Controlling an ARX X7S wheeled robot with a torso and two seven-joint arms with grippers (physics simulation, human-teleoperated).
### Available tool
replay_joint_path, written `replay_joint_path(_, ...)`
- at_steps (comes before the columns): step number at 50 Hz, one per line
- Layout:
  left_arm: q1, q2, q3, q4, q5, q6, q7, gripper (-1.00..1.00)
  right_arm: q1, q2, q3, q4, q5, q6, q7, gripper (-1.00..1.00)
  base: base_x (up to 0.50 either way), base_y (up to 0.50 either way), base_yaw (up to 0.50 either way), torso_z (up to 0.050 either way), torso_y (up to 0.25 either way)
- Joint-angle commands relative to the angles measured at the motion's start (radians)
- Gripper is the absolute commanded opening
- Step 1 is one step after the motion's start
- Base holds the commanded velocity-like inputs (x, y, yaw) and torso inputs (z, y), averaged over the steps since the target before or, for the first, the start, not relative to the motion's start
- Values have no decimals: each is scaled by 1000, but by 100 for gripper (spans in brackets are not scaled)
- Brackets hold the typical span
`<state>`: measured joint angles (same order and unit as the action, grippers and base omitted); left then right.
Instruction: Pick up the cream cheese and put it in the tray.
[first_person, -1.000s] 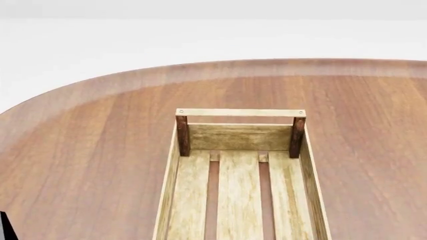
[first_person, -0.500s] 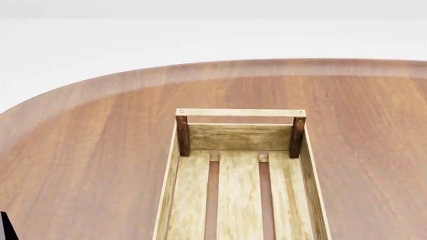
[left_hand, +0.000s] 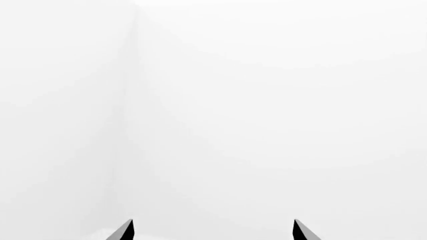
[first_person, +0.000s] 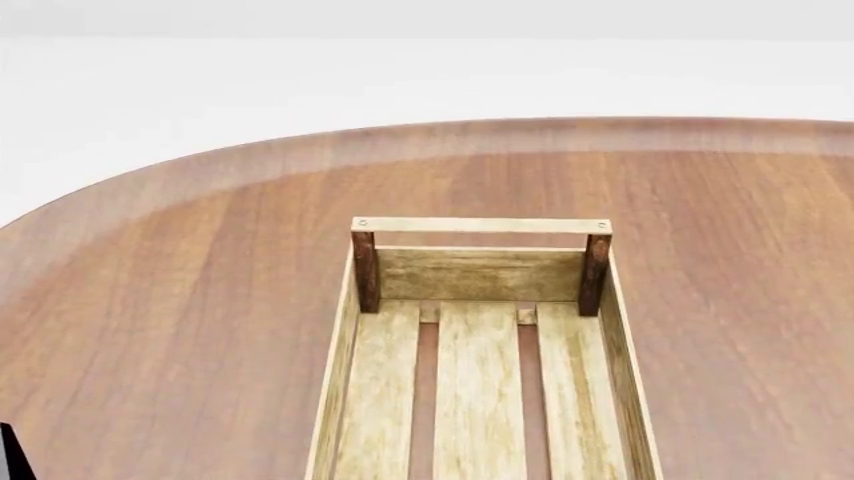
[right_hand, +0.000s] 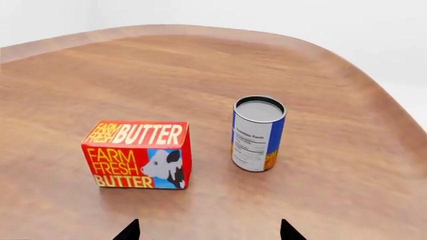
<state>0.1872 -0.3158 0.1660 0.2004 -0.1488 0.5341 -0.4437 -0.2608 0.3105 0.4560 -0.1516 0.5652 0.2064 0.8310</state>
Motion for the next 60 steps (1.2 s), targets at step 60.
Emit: replay_joint_path(60,-1,-31,19,11,-56,-5,3,100,0,11,21,82,109,106,-9,100,0,0,0,0,0)
